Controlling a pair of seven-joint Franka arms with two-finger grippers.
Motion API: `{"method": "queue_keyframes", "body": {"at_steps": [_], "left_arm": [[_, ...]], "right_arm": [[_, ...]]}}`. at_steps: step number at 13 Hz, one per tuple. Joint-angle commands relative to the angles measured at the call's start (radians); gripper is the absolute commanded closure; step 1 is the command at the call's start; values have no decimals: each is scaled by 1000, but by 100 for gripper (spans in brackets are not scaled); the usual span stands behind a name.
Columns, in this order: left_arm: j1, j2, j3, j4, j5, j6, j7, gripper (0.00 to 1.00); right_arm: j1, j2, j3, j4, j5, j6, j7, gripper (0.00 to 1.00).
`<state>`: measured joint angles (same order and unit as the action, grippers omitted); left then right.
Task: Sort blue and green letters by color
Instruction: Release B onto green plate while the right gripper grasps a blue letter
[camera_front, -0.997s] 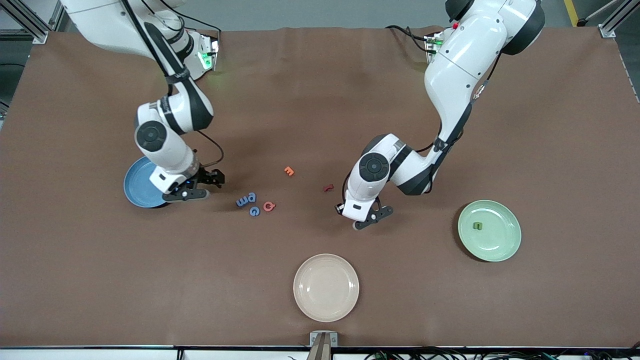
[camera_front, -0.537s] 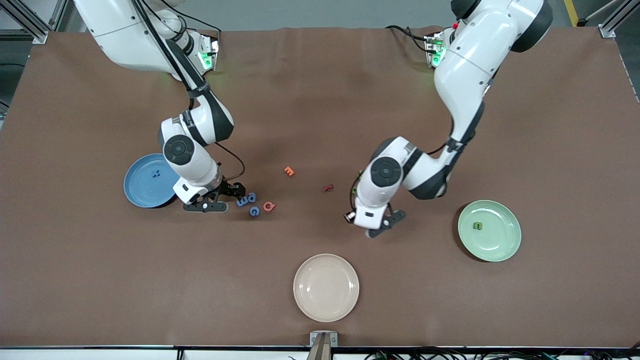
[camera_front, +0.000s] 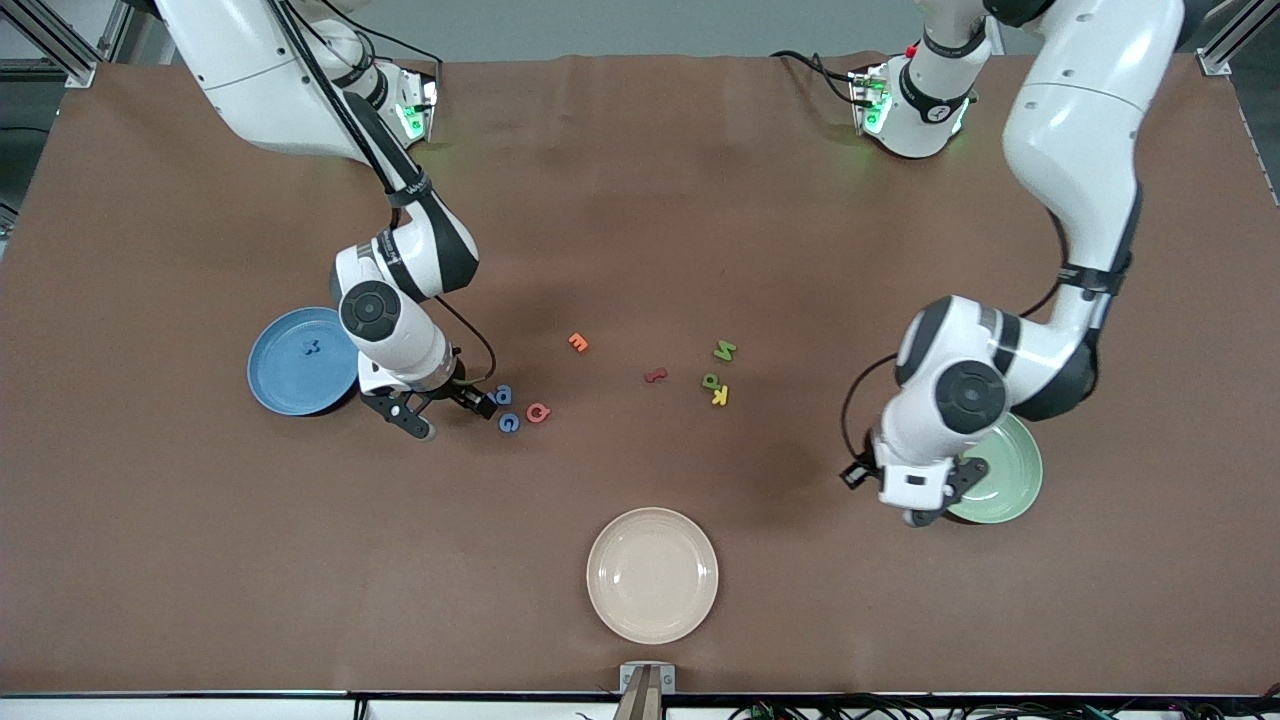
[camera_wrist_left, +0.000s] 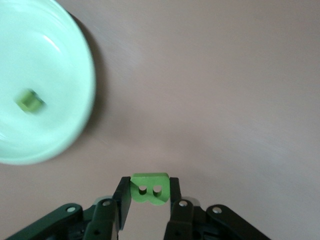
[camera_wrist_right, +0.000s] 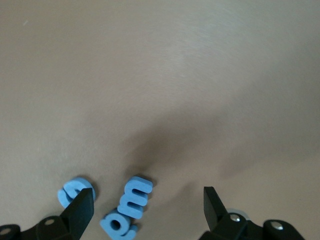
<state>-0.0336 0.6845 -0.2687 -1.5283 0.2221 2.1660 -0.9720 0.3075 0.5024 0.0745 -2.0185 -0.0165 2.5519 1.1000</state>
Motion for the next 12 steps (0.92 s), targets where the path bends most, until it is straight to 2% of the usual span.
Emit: {"method": "queue_keyframes", "body": {"at_steps": [1,3,4,6,9,12], "left_arm": [[89,-51,-10,-95,17,-3,135,99],[135,-46,-10,-101,17,-3,200,98],[149,-43,-10,-101,17,-3,232,97],[187,-31,-10,-101,17,-2,288,91],[196,-36,-10,-136,17,-2,302,91],[210,-28,-10,-142,19,8,303,90]], "right_arm": [[7,16,-4,39,35,-19,203,1],[40,40,-5,92,35,-105,337,2],[44,45,-6,93,35,-99,375,3],[44,68,-6,95,35,-88,379,6],[44,108,-6,95,29,-36,377,11],[33,108,-6,95,24,-41,371,17]]}}
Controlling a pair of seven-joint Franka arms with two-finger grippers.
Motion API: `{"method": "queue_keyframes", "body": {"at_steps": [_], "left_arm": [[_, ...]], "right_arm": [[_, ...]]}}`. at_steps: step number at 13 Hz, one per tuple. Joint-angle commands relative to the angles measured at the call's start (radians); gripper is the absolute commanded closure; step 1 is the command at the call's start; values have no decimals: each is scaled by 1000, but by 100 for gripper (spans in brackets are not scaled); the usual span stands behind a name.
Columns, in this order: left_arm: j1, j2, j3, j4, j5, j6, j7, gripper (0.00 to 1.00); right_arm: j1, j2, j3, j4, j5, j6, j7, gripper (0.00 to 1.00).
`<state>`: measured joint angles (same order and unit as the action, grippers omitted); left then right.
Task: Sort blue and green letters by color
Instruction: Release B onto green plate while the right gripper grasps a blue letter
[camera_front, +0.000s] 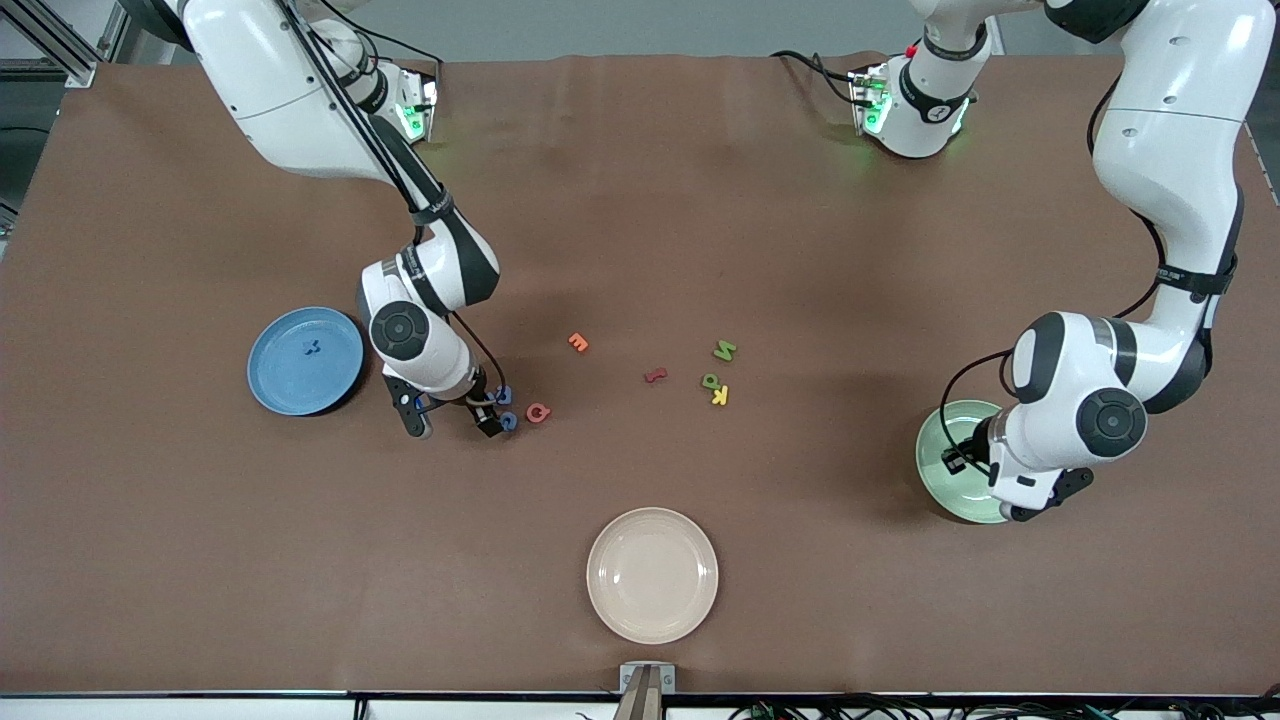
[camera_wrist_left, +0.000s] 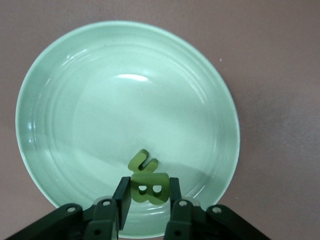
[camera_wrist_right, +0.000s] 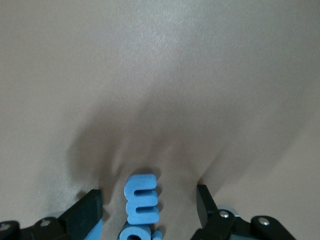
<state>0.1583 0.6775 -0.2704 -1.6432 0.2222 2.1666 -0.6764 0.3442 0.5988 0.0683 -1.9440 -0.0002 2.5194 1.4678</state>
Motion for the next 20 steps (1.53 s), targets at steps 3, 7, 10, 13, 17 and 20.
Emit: {"method": "queue_keyframes", "body": {"at_steps": [3,7,10,13,17,20], "left_arm": [[32,-16,-7,-26,19,10,20,89],[32,-3,-7,-27,17,38,18,89],[30,5,-7,-24,17,48,18,82],[24,8,-7,-20,17,56,18,53],[23,-2,-9,-18,17,55,5,1],[1,-50,-21,-17,12,26,-3,1]], "right_arm": [[-4,12,1,22,8,-16,3,20],[-2,12,1,22,8,-16,3,43],[-2,12,1,25,8,-14,3,71],[-4,12,1,39,8,-21,-3,87],[-62,-58,2,36,14,-147,-127,93],[-151,-192,2,-27,17,-286,-336,93]]}}
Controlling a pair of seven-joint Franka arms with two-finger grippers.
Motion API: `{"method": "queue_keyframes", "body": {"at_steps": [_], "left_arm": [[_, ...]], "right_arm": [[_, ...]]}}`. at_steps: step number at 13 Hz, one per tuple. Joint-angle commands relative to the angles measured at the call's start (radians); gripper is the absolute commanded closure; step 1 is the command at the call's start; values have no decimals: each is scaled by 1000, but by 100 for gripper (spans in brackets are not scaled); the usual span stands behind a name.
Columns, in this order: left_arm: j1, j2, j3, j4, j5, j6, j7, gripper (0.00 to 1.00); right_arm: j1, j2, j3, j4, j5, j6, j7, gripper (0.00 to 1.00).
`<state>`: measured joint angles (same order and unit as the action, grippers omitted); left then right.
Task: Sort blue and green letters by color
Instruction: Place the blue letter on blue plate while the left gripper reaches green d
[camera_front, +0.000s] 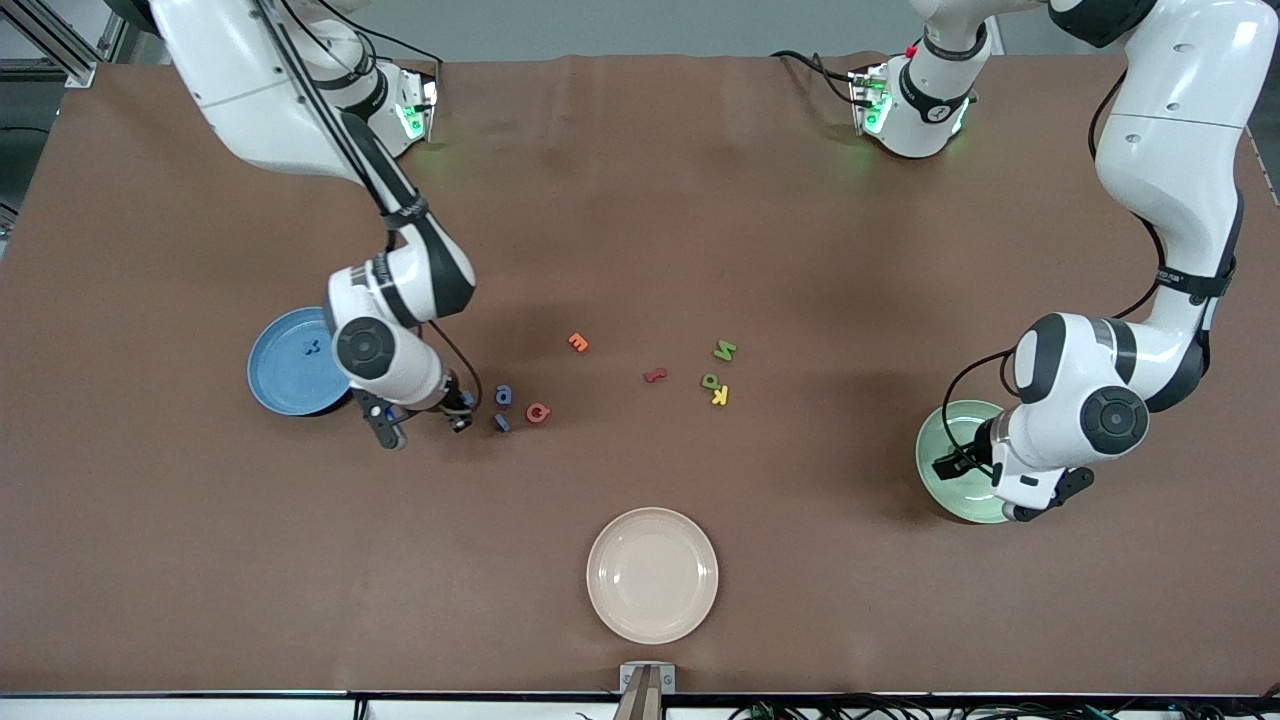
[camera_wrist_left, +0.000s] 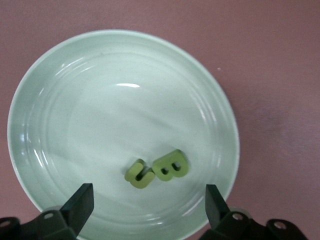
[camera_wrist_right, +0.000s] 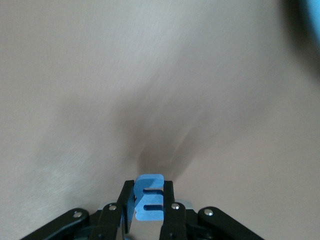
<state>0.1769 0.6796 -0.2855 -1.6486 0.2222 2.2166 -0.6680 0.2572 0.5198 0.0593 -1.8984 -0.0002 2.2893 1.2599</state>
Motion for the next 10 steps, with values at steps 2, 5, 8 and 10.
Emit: {"method": "queue_keyframes", "body": {"at_steps": [2,5,8,10], "left_arm": [[-69,-77,-49,-4,6,-69,-104,1],[-208,-74,-70,4,16,-69,-293,1],[-356,-14,-70,79,14,-64,-519,4],[-424,12,-70,104,6,-60,-646,7]], "right_arm": [[-130,-181,10,-144,17,-54,-325,93],[-235,-230,8,-227,17,-27,-631,93],[-340,-247,8,-312,16,73,-923,93],[-375,-241,7,-337,16,111,-1019,93]]}}
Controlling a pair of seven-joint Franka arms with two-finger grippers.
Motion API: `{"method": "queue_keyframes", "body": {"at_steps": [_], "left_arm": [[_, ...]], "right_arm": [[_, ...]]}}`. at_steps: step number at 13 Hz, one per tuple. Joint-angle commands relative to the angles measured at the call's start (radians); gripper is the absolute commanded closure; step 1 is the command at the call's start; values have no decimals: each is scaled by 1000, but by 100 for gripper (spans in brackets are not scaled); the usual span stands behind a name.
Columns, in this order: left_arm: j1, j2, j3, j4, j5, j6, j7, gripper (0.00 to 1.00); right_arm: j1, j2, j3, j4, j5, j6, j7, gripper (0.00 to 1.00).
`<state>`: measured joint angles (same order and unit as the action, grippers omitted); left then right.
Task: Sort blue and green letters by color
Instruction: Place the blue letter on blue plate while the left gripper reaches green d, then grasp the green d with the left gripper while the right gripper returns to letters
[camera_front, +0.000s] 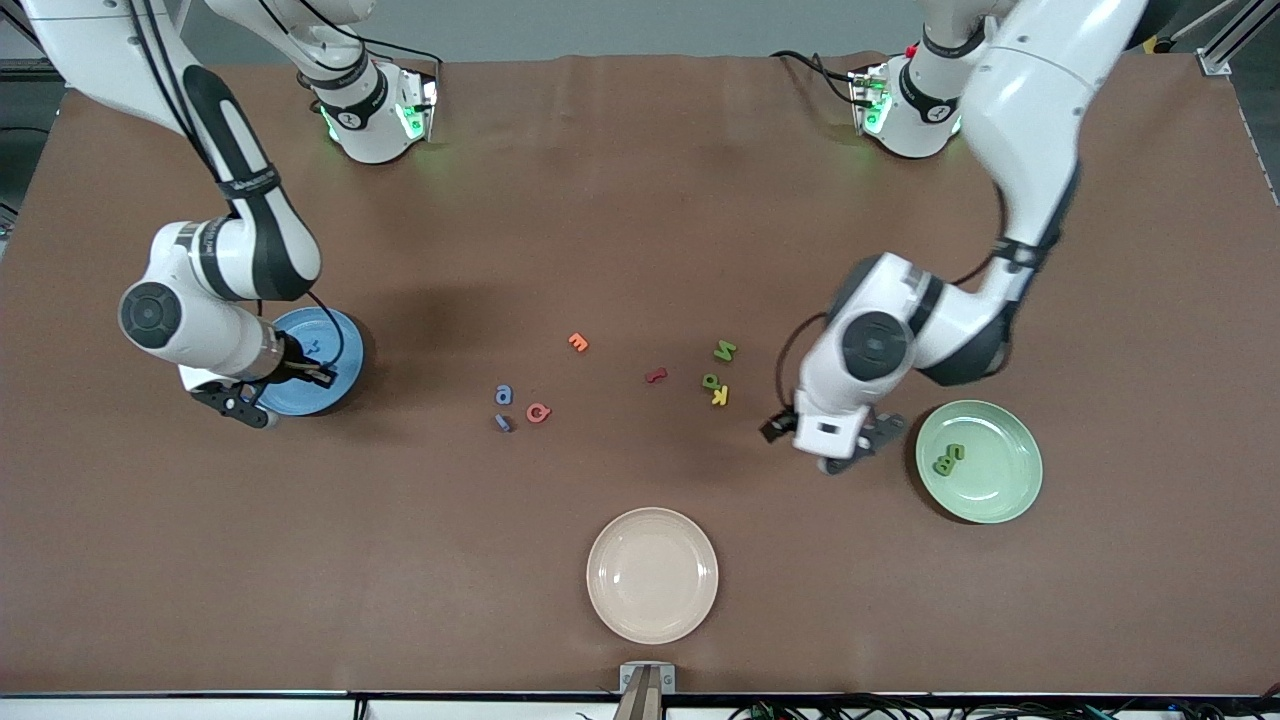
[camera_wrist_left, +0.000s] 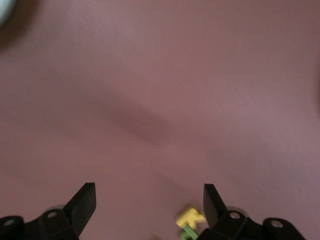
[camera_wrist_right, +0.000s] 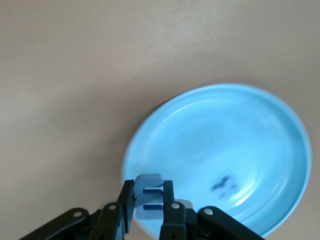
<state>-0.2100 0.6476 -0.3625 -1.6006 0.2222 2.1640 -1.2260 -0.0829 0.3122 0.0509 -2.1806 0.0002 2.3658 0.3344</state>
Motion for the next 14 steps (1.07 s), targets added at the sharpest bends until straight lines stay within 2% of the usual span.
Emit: {"method": "queue_keyframes", "body": {"at_steps": [1,4,7,8,9,10,13,14], "left_arm": [[-57,52,8,56,3,3,-155,10],[-104,84,8,54,5,54,-408,17],[-126,110,11,45,13,97,-574,22],[-130,118,11,44,9,99,-622,24],[-147,121,13,41,11,99,-670,26],[-158,121,13,33,12,99,-696,27],[-163,119,14,2,14,99,-707,31],[-163,121,14,2,16,99,-722,32]], "right_arm": [[-44,-32,15,-64,15,36,-119,92],[-51,-28,17,-76,15,44,-138,91],[-48,-21,17,-76,15,65,-138,89],[-48,-16,17,-76,15,67,-138,77],[-48,-16,17,-74,15,67,-138,39],[-49,-16,17,-74,15,66,-138,19],[-43,-16,18,-65,15,59,-136,2],[-38,-16,20,-61,15,53,-129,1]]}}
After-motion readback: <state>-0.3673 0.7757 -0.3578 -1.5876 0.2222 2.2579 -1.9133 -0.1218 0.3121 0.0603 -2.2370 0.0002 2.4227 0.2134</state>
